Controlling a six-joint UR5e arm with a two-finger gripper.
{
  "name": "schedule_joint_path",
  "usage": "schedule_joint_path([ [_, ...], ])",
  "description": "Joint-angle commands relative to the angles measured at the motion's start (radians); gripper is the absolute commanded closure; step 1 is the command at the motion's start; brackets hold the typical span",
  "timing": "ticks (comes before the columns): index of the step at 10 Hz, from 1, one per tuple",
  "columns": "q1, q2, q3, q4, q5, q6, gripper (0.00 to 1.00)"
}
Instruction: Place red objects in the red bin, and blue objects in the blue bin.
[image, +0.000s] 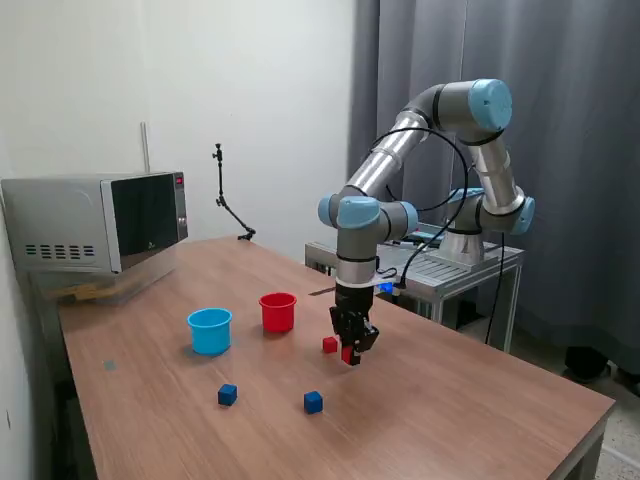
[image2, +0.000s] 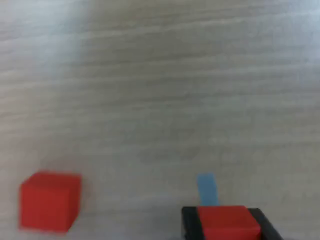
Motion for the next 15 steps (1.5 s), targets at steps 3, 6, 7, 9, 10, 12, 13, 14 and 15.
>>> schedule_joint_path([
  [3, -0.037, -0.124, -0.014, 0.009, -0.09, -0.001, 1.0],
  [6, -0.117, -0.139, -0.003, 0.018, -0.101, 0.0, 1.0],
  [7, -0.147, -0.146, 0.003, 0.026, -0.117, 0.0, 1.0],
  [9, -0.195, -0.162, 0.023, 0.026, -0.127, 0.0, 1.0],
  [10, -0.215, -0.176, 0.037, 0.026, -0.131, 0.0, 1.0],
  [12, -0.261, -0.201, 0.072, 0.026, -0.15, 0.002, 1.0],
  [13, -0.278, -0.211, 0.084, 0.026, -0.15, 0.003, 1.0],
  [14, -0.298, -0.222, 0.101, 0.026, -0.151, 0.003, 1.0],
  [15, -0.312, -0.228, 0.118, 0.026, -0.154, 0.008, 1.0],
])
